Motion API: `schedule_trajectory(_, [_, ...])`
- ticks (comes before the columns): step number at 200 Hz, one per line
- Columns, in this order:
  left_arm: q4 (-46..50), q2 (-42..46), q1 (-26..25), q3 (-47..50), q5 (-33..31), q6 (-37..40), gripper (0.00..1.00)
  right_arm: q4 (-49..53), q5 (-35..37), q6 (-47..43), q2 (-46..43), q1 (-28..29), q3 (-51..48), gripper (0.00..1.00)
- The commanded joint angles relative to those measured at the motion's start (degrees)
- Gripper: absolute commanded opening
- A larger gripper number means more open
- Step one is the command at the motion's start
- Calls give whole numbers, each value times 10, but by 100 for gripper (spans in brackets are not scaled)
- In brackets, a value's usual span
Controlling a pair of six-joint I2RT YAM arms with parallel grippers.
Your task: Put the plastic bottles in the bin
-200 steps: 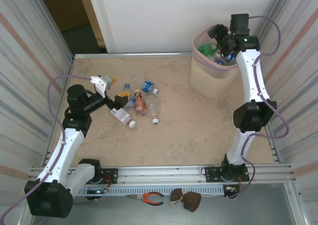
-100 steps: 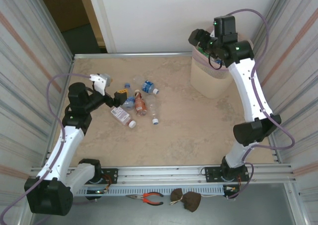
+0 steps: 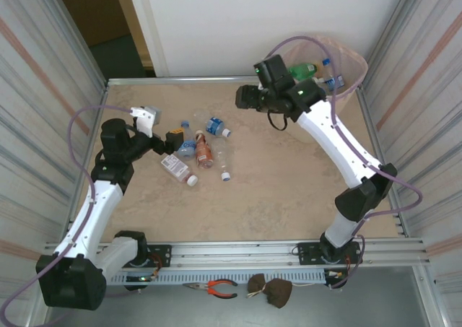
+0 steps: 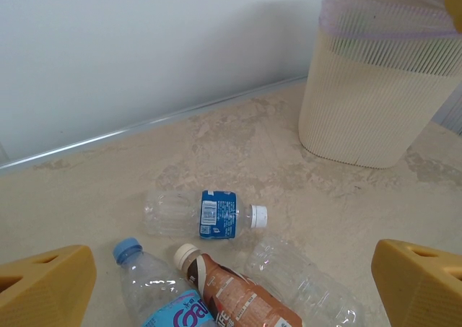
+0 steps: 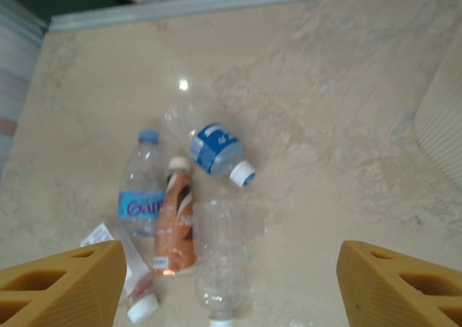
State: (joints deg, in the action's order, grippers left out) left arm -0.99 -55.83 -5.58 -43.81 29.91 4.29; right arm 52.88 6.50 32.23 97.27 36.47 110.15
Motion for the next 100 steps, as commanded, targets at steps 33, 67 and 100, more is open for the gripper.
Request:
schedule_trajectory(33, [6,-3,5,-17,-1,7,99,10,-8,-7,67,53,-23,74])
schedule_trajectory(67, [6,-1,5,-17,-1,7,99,5,-24,-3,132,66,-45,74])
schedule_trajectory(100, [5,2,5,-16,-1,7,99,-8,-45,-1,190,73,-45,74])
